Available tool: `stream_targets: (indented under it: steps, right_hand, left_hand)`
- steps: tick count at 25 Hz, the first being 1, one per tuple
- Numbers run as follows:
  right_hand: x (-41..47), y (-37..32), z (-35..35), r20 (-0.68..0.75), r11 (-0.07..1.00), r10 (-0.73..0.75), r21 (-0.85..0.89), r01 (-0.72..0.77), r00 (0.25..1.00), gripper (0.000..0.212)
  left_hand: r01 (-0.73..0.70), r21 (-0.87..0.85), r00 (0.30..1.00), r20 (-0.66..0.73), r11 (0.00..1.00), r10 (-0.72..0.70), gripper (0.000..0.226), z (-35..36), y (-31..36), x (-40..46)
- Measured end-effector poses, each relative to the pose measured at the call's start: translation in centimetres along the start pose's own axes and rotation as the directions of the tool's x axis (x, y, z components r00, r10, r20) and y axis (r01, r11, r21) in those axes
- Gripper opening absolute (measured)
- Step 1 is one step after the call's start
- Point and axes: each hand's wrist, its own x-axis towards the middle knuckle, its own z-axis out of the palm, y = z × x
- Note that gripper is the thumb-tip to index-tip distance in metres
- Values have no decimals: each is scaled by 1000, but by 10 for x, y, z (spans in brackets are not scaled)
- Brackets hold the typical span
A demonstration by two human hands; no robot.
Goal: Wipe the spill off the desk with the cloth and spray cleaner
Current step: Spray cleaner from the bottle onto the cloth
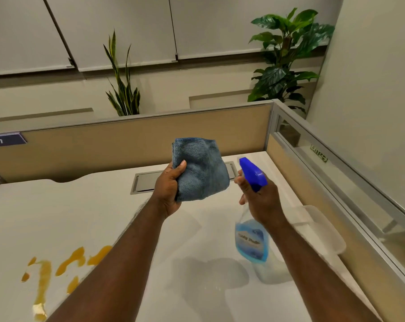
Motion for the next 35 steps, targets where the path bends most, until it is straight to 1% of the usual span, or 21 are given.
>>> stream_targets:
  steps: [2,4,6,8,11,14,20,23,24,25,28,29,31,32,35]
  right_hand:
    - [-6,4,25,51,994,81,65,-84,995,66]
    - [-8,5,44,82,985,122,109,-130,989,65]
    - [-9,6,56,87,984,139,98,-148,986,57]
    - [-10,8,62,62,988,138,64,-142,988,46]
    - [-10,11,64,38,991,133,15,-133,990,43]
    - [-11,12,66,42,989,144,21,-145,989,38]
    - [-14,9,70,56,993,114,30,-116,992,45]
    - [-12,4,72,25,995,94,39,-95,995,57]
    - [-11,4,73,16,995,91,38,-91,996,58]
    - [-9,3,73,7,996,88,35,-88,996,56]
    - [-6,4,75,-11,997,77,31,-76,997,40]
    - [-6,4,76,-10,997,71,31,-71,997,43]
    - [-5,6,77,-4,998,65,16,-64,998,54]
    - [-5,6,78,1,998,65,8,-65,998,54]
    - [-3,9,79,18,998,69,-3,-69,997,44]
  left_hand:
    - [-7,15,1000,-10,1000,7,31,-2,0,0]
    - [-12,18,1000,-18,1000,12,30,-5,-2,-2]
    - [-14,9,1000,-13,1000,14,26,-9,-3,-4]
    - [-14,6,1000,-11,1000,14,22,-13,-4,-6]
    - [-10,-1,1000,-13,1000,10,22,-19,-6,-7]
    - [-16,-12,1000,-4,1000,16,21,-23,-7,-7]
    - [-19,-30,1000,-3,999,19,25,-24,-7,-4]
    - [-28,-41,1000,0,999,28,26,-24,-8,-3]
    - [-33,-35,999,-1,999,33,26,-23,-8,-3]
    - [-40,-23,999,-5,999,40,26,-23,-9,-3]
    - [-67,26,997,-38,997,68,21,-21,-11,-3]
    - [-70,34,996,-51,997,72,20,-21,-12,-4]
    - [-74,33,995,-65,997,76,19,-22,-12,-4]
    - [-76,31,995,-68,997,77,19,-22,-12,-4]
    - [-75,34,994,-77,997,78,20,-24,-13,-5]
